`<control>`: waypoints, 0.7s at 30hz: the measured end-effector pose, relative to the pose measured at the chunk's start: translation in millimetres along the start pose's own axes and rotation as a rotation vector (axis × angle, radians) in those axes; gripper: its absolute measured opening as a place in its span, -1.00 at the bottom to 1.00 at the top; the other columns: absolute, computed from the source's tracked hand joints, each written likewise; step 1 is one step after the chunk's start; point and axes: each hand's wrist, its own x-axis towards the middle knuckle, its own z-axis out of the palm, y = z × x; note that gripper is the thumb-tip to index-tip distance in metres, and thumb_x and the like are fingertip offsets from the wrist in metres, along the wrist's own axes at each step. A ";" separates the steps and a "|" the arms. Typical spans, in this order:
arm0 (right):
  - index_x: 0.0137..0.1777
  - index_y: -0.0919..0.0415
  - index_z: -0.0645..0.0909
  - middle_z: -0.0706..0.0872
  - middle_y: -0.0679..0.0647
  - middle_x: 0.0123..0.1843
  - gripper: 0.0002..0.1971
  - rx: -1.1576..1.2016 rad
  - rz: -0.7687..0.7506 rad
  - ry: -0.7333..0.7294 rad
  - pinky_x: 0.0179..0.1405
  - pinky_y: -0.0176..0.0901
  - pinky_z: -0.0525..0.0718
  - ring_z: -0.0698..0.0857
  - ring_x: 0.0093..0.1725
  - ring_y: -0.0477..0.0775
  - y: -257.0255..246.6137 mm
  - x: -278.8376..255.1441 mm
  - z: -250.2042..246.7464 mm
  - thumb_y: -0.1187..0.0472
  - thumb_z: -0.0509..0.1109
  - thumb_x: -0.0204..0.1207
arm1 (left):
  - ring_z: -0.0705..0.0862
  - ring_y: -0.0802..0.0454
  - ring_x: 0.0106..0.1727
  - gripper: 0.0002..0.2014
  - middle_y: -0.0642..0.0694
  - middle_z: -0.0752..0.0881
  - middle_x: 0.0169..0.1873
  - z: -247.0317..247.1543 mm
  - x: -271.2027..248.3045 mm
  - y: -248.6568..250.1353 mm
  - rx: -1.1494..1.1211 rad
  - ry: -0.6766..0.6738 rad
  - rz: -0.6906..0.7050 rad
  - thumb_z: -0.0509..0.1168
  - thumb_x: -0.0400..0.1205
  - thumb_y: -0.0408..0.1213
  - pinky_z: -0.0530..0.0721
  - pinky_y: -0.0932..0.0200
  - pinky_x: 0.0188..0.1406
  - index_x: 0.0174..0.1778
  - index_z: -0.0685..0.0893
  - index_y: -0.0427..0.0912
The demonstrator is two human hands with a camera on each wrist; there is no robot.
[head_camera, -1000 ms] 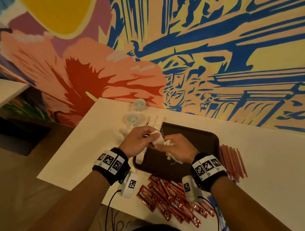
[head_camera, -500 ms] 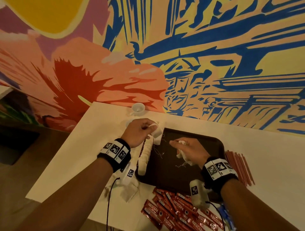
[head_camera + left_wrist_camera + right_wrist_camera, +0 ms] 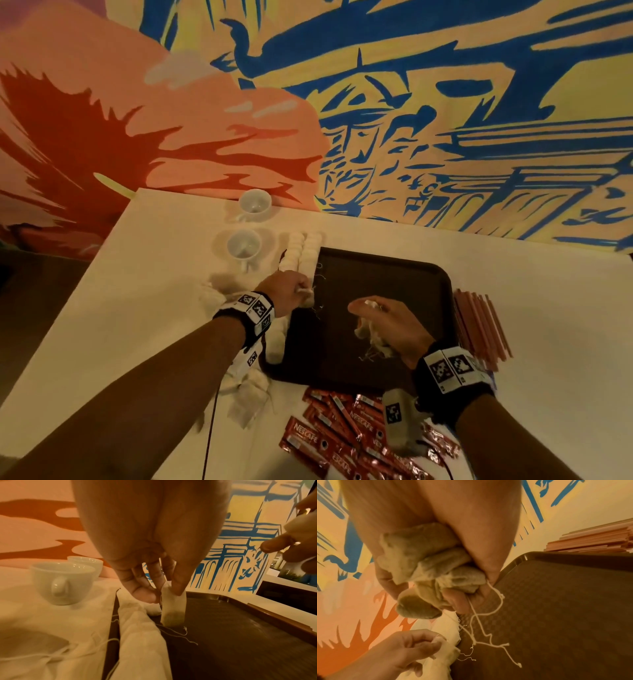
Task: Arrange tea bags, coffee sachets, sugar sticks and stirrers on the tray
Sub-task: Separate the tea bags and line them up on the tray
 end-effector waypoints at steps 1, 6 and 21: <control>0.15 0.12 0.73 0.80 0.37 -0.12 -0.77 0.010 0.008 0.004 -0.42 -0.14 0.53 0.59 -0.28 0.21 1.7 2.2 2.5 0.00 0.46 0.63 | 0.73 -0.08 0.05 -0.84 -0.06 0.79 0.00 2.7 4.7 0.0 0.026 -0.020 -0.002 0.32 0.69 -0.13 0.66 0.12 0.06 0.09 0.79 -0.02; 0.11 0.19 0.74 0.78 0.17 -0.30 -0.74 0.047 0.054 0.043 -0.45 -0.13 0.52 0.62 -0.41 0.15 9.3 14.0 13.8 0.00 0.46 0.64 | 0.70 -0.15 0.19 -0.79 -0.08 0.76 0.16 8.4 30.7 -6.2 0.105 -0.046 -0.050 0.30 0.68 -0.12 0.67 0.03 0.20 0.16 0.78 0.12; 0.16 0.19 0.70 0.72 0.35 -0.34 -0.69 0.123 0.085 0.032 -0.52 -0.15 0.37 0.39 -0.61 -0.01 15.0 26.1 18.7 -0.06 0.42 0.66 | 0.60 -0.13 0.35 -0.65 -0.10 0.62 0.33 -0.8 60.3 -13.5 0.166 0.069 0.003 0.29 0.71 -0.32 0.55 0.00 0.33 0.39 0.65 0.05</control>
